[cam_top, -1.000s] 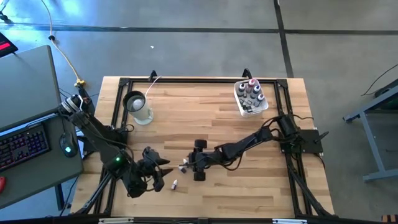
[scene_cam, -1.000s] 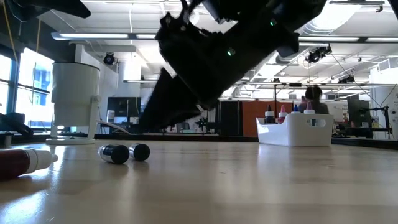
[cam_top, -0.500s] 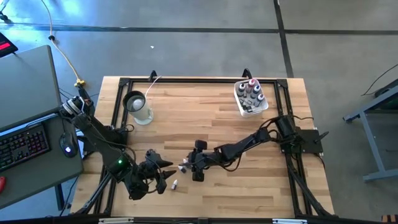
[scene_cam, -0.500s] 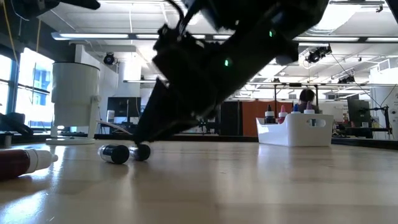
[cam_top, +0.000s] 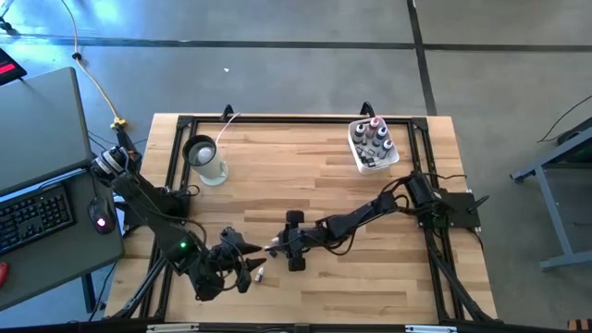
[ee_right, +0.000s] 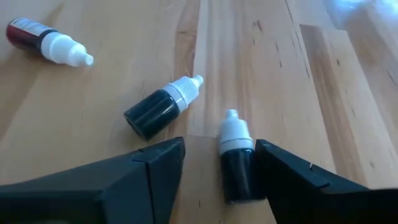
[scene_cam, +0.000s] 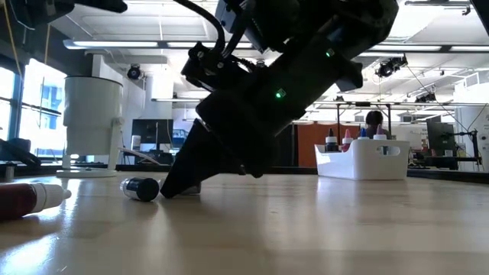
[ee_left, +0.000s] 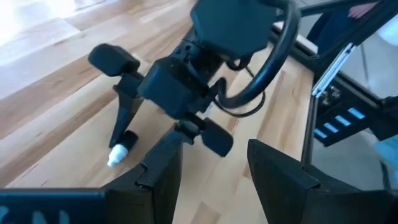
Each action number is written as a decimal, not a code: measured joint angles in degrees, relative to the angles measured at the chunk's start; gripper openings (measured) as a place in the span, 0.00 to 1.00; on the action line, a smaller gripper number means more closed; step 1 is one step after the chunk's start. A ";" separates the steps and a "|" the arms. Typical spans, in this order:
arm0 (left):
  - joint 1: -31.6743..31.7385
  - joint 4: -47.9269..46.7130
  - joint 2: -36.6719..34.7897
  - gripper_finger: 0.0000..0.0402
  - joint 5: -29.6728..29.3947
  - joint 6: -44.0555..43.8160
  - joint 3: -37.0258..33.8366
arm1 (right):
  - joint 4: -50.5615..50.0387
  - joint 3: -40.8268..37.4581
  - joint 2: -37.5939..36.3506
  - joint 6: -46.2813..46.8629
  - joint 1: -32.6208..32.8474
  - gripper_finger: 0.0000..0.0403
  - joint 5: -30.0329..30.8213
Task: Pick & Place food coloring
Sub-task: Put the small violet food coloring bottle into the white bin
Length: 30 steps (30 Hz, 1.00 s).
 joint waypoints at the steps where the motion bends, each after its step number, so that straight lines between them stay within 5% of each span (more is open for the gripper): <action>1: 0.00 -0.02 0.04 0.45 0.18 -0.02 -0.02 | 0.14 -0.05 0.03 0.10 0.01 0.47 -0.43; 14: 0.00 0.38 0.02 0.45 0.19 -0.02 -0.02 | 1.38 -0.29 0.11 2.07 -0.29 0.22 -3.86; 23: 0.00 0.44 0.02 0.45 0.23 -0.02 -0.02 | -9.77 -0.93 -9.93 1.32 -0.09 0.19 -2.66; 26: 0.00 0.39 0.02 0.45 0.30 -0.04 -0.02 | -20.57 -0.50 -17.55 -0.41 -0.52 0.20 1.83; 30: 0.00 0.48 0.01 0.45 0.67 -0.10 -0.01 | -40.74 -0.74 -28.00 -1.73 -1.03 0.19 16.71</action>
